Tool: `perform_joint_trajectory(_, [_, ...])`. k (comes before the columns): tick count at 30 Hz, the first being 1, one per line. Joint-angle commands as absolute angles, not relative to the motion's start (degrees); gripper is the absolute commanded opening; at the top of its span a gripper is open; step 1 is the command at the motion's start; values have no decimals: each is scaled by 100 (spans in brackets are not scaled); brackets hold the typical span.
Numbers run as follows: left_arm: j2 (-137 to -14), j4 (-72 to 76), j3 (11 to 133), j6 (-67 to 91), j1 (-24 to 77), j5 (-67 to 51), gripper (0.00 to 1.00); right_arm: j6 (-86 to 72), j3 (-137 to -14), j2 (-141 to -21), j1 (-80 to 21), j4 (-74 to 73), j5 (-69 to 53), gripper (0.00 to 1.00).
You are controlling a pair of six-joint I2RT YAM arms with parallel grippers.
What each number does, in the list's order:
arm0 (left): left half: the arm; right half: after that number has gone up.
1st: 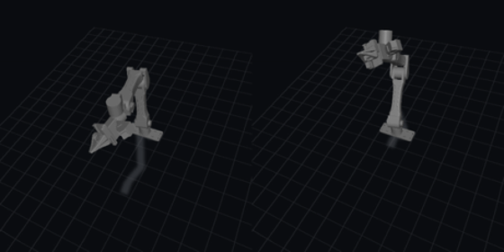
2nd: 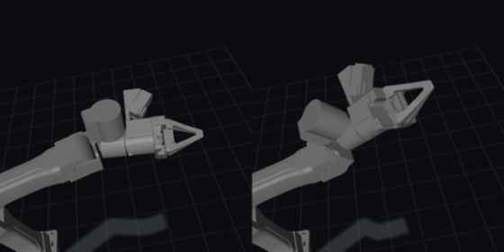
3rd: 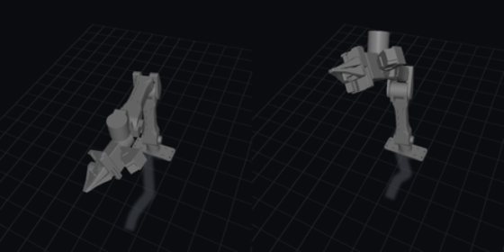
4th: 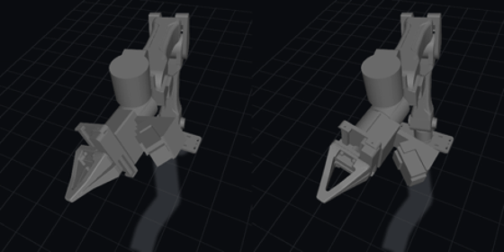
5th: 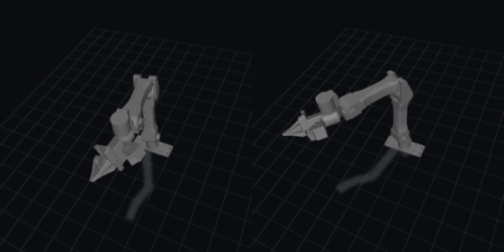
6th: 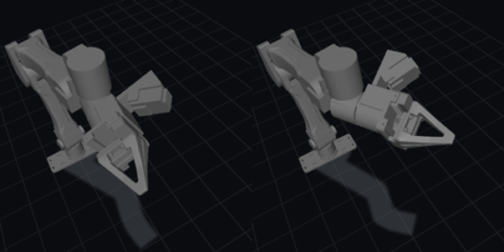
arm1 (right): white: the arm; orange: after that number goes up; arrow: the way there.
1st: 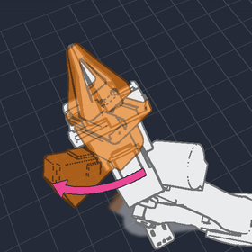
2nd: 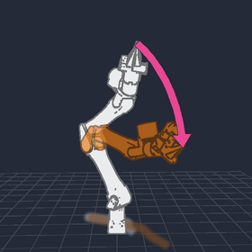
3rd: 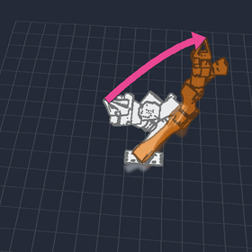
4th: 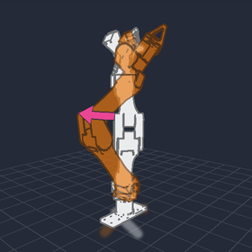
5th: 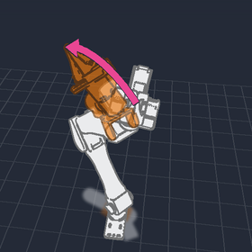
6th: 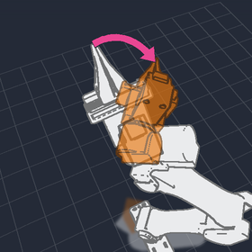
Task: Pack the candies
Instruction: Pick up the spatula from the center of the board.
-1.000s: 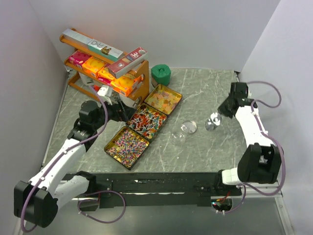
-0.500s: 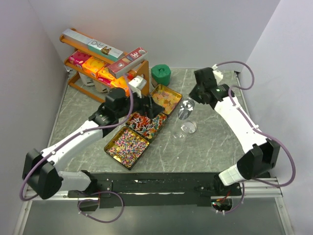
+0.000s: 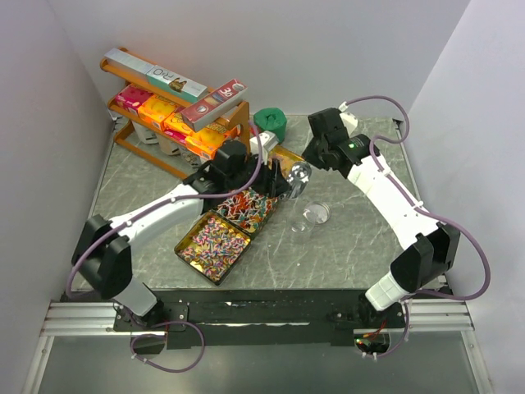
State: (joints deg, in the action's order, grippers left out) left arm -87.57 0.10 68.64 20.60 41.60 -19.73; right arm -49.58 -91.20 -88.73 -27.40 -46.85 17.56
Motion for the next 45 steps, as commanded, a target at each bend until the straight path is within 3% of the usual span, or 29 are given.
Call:
perform_joint_trajectory(1, [-9035, -273, 7339, 1925, 4184, -2407, 53, -4782, -9361, -8544, -2777, -4685, 1468, 0])
perform_joint_trajectory(4, [-9035, -255, 7286, 1881, 4184, -2435, 18, -4615, -9290, -8394, -2760, -4711, 1214, 0])
perform_joint_trajectory(5, [-9000, -298, 7277, 1855, 4184, -2400, 1, -4545, -9247, -8341, -2760, -4685, 1143, 0])
perform_joint_trajectory(10, [-8631, -579, 7128, 1320, 4175, -2452, 1, -3895, -8535, -7771, -2611, -4342, 284, 0])
perform_joint_trajectory(11, [-8570, -676, 7145, 1205, 4184, -2435, 1, -3815, -8430, -7726, -2549, -4403, 168, 5])
perform_joint_trajectory(12, [-8439, -816, 7154, 1091, 4175, -2452, 1, -3701, -8385, -7665, -2505, -4482, 89, 14])
perform_joint_trajectory(13, [-8359, -1017, 7163, 881, 4166, -2452, 1, -3570, -8298, -7542, -2383, -4482, -17, 34])
perform_joint_trajectory(15, [-8131, -1195, 7119, 695, 4140, -2452, 1, -3245, -8078, -7366, -2268, -4439, -579, 57])
perform_joint_trajectory(16, [-8060, -1422, 7119, 616, 4148, -2443, 1, -3069, -8025, -7139, -2207, -4386, -763, 78])
perform_joint_trajectory(18, [-7868, -1660, 7119, 414, 4113, -2443, 1, -2526, -8007, -6909, -2215, -4342, -1010, 96])
perform_joint_trajectory(19, [-7797, -1809, 7128, 343, 4096, -2496, 1, -2227, -8007, -6665, -2206, -4281, -1246, 100])
perform_joint_trajectory(25, [-7374, -2872, 7382, -182, 4096, -3302, 1, -266, -8524, -6144, -2215, -4157, -3152, 99])
perform_joint_trajectory(28, [-7374, -3602, 7707, -447, 4096, -3655, 1, 455, -9148, -6309, -2276, -4515, -4301, 99])
perform_joint_trajectory(31, [-7365, -4138, 7919, -755, 4104, -3972, 1, 957, -9658, -6599, -2364, -5120, -4692, 99])
perform_joint_trajectory(35, [-7339, -4605, 8024, -993, 4096, -4779, 1, 1634, -10212, -7048, -2662, -6219, -4650, 92])
perform_joint_trajectory(40, [-7374, -4982, 7946, -993, 4061, -5466, 1, 1942, -9906, -7040, -3311, -6636, -4035, 69])
perform_joint_trajectory(42, [-7435, -5114, 7866, -1045, 4026, -5870, 1, 1969, -9634, -6944, -3506, -6662, -3658, 65])
perform_joint_trajectory(45, [-7515, -5379, 7761, -1195, 4017, -6187, 1, 1934, -9414, -6847, -3805, -6802, -3463, 67])
